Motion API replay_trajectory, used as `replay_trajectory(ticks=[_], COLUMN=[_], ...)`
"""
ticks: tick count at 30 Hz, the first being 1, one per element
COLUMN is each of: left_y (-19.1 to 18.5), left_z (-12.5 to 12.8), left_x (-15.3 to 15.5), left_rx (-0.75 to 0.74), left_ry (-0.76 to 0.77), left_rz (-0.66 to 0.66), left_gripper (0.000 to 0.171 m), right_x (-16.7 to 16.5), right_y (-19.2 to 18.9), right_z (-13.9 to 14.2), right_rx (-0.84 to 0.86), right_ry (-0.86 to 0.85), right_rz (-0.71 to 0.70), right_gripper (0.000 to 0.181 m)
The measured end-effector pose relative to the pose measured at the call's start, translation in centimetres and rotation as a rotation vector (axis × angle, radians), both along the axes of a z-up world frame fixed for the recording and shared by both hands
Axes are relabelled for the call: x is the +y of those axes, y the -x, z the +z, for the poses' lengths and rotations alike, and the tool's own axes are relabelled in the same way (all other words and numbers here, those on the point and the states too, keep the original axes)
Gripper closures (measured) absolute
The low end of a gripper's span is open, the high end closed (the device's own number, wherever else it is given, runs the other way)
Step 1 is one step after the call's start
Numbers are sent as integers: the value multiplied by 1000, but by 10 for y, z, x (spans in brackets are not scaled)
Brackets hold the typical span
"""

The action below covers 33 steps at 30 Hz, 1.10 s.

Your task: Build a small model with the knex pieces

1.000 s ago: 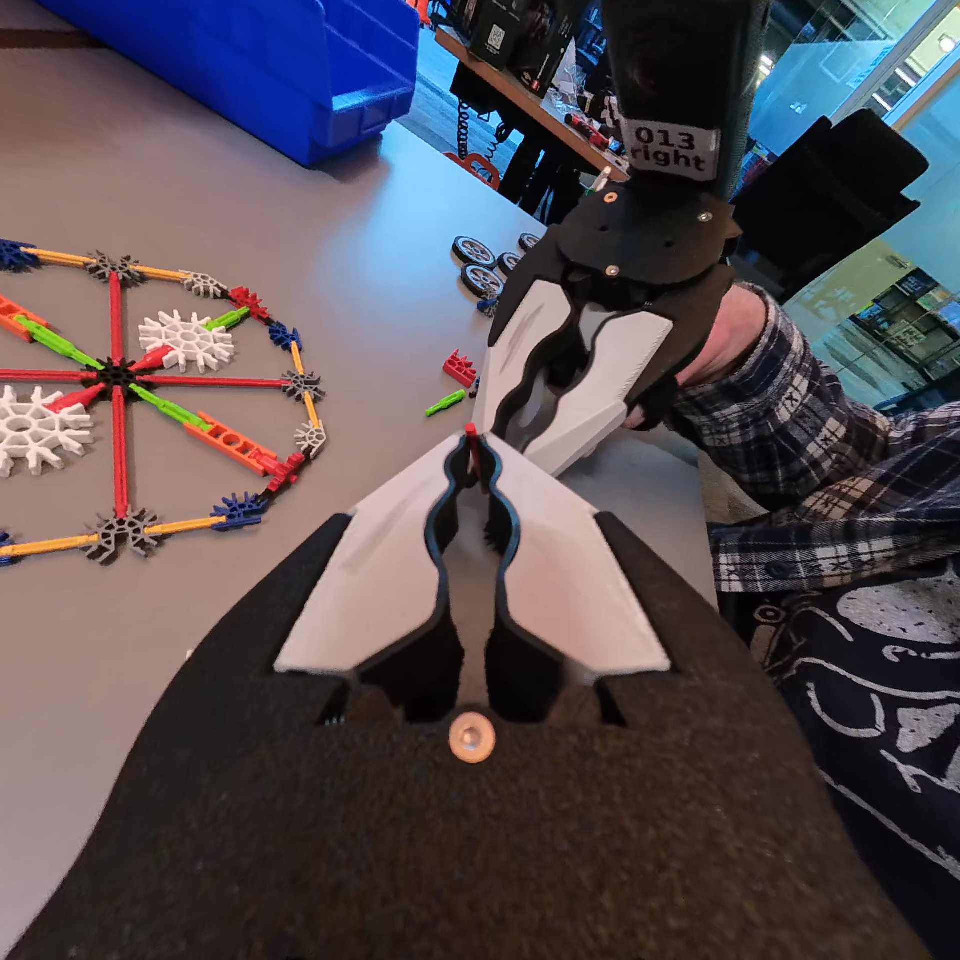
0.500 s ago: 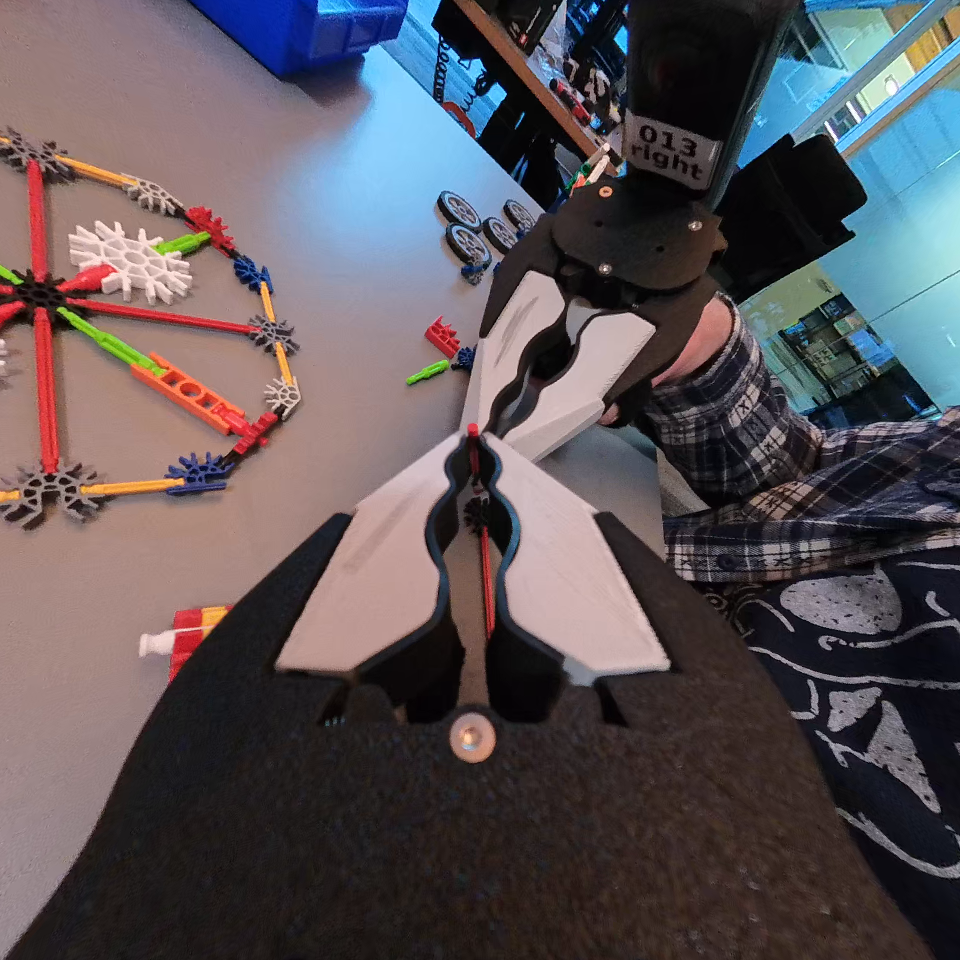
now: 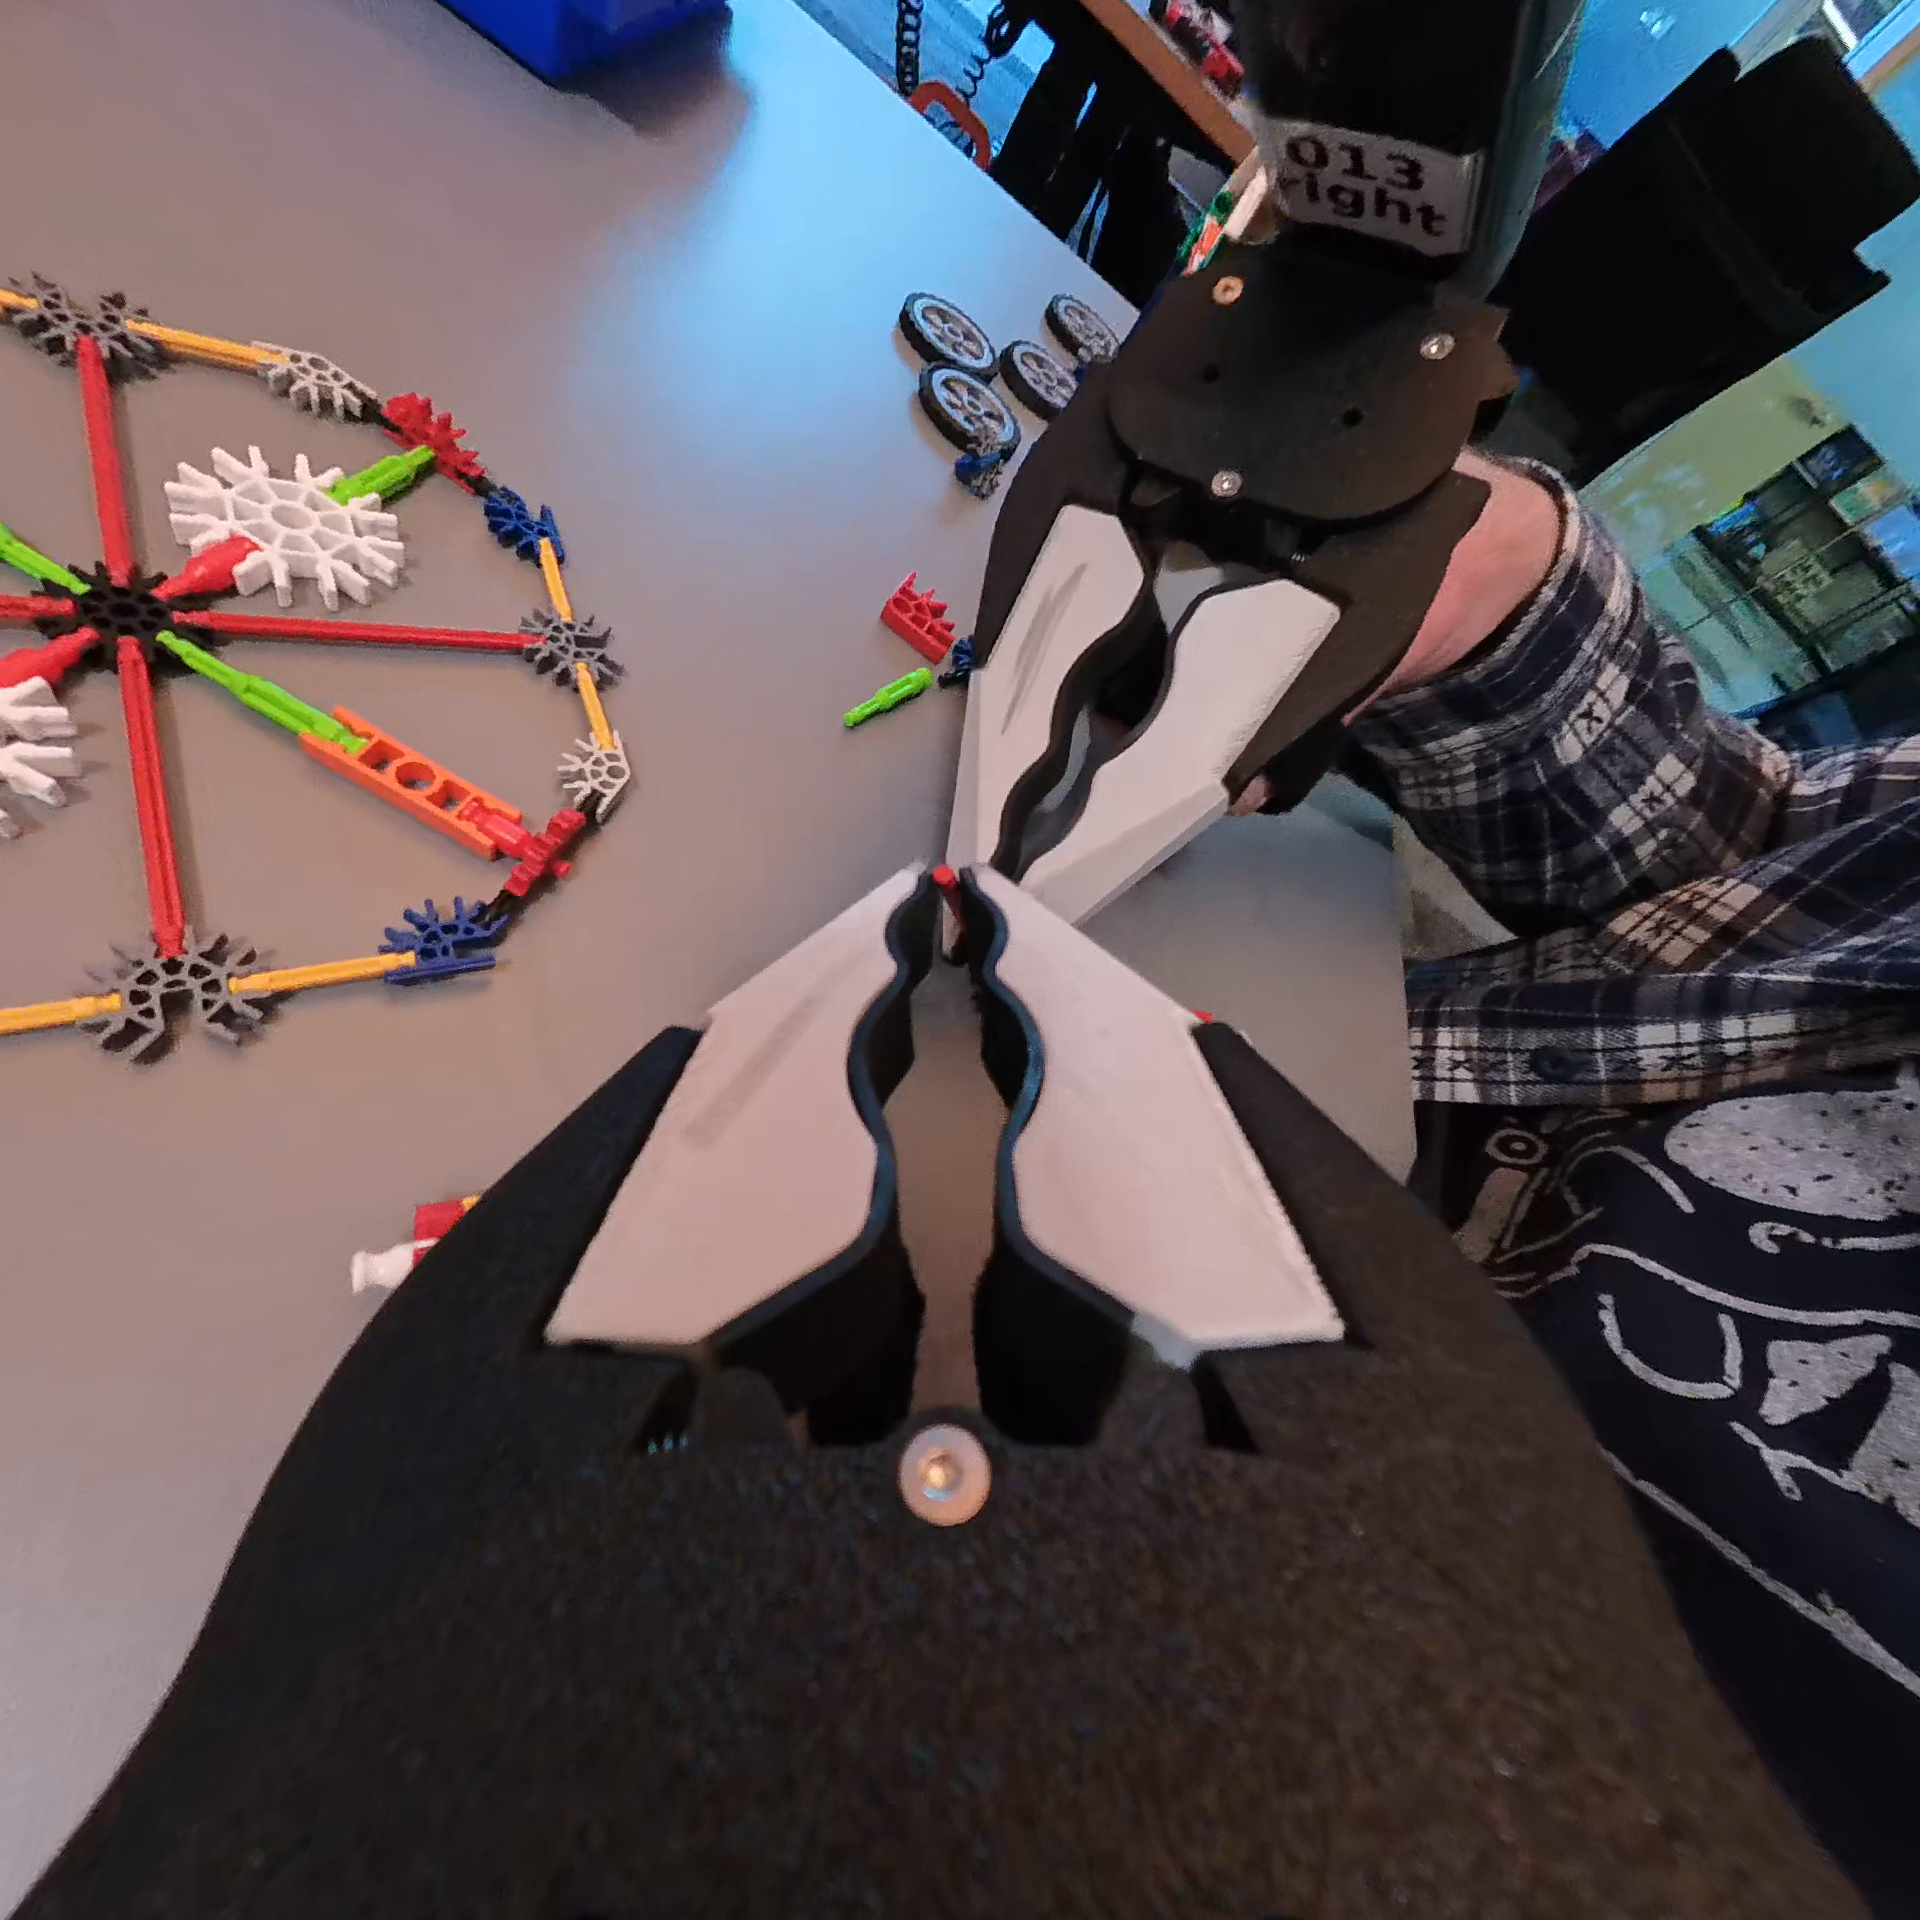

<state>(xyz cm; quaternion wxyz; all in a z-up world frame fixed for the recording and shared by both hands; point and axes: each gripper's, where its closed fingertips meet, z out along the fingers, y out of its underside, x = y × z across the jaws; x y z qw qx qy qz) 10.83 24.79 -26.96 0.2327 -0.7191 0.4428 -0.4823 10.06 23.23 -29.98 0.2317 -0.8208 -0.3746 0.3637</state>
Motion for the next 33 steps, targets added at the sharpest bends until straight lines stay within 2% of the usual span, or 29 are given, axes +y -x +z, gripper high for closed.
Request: replay_trajectory(ticks=[33], left_y=[0], left_z=[-28], left_x=[9], left_rx=[159], left_ry=[-33], left_rz=[-34], left_gripper=[165], right_x=[-3], right_y=[0], right_z=[-18], right_rx=[-60], right_ry=[40], right_rz=[10], right_gripper=[173])
